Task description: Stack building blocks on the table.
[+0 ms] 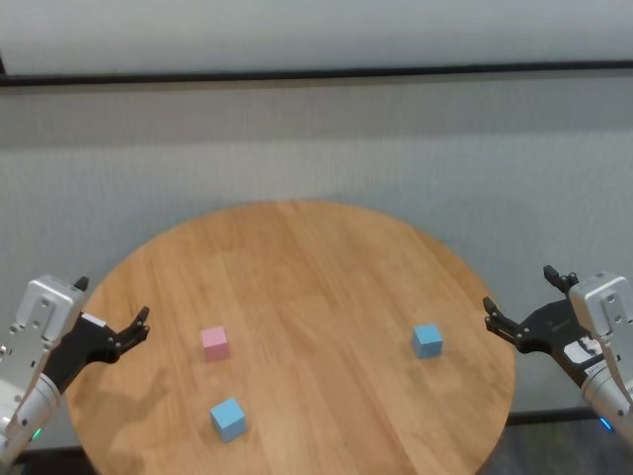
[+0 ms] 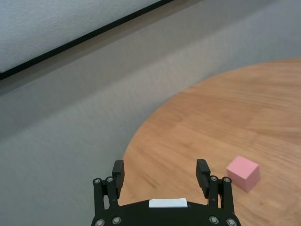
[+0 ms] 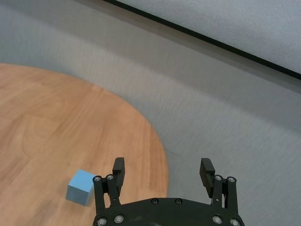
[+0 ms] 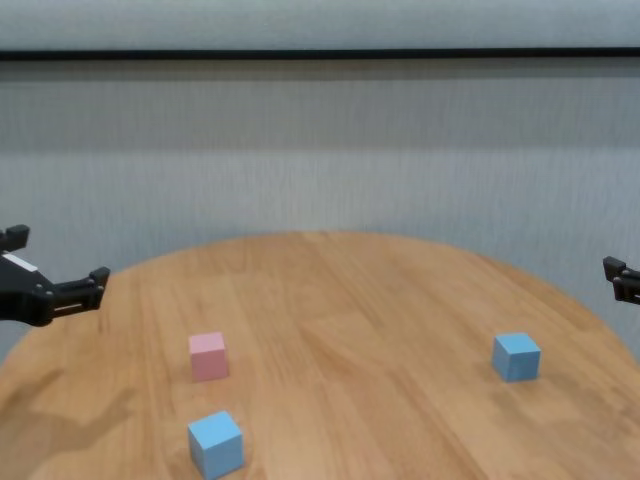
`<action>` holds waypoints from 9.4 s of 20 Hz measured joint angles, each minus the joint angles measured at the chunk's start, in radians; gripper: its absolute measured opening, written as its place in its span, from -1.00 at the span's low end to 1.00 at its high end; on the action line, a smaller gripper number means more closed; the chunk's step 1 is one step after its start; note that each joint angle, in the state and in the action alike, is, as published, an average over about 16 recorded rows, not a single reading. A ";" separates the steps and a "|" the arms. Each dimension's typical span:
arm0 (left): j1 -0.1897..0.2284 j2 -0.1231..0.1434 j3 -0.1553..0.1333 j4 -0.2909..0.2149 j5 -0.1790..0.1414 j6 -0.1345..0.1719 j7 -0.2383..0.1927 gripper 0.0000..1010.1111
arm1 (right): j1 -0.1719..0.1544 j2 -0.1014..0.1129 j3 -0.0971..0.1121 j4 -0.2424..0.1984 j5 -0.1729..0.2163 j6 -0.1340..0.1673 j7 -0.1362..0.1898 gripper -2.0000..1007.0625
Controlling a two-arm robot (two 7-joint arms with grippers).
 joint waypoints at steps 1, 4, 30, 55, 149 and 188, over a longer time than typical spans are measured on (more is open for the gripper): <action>0.001 0.003 -0.002 0.002 -0.003 -0.006 -0.011 0.98 | 0.000 0.000 0.000 0.000 0.000 0.000 0.000 1.00; 0.003 0.014 -0.007 0.008 -0.015 -0.027 -0.056 0.98 | 0.000 0.000 0.000 0.000 0.000 0.000 0.000 1.00; 0.038 0.101 -0.034 -0.017 -0.120 -0.064 -0.402 0.98 | 0.000 0.000 0.000 0.000 0.000 0.000 0.000 1.00; 0.088 0.033 -0.011 -0.153 -0.029 0.075 -0.383 0.98 | 0.000 0.000 0.000 0.000 0.000 0.000 0.000 1.00; -0.015 -0.110 0.026 0.096 0.069 0.079 -0.563 0.80 | 0.000 0.000 0.000 0.000 0.000 0.000 0.000 1.00; -0.191 -0.233 0.075 0.199 0.176 0.079 -0.522 -0.20 | 0.000 0.000 0.000 0.000 0.000 0.000 0.000 1.00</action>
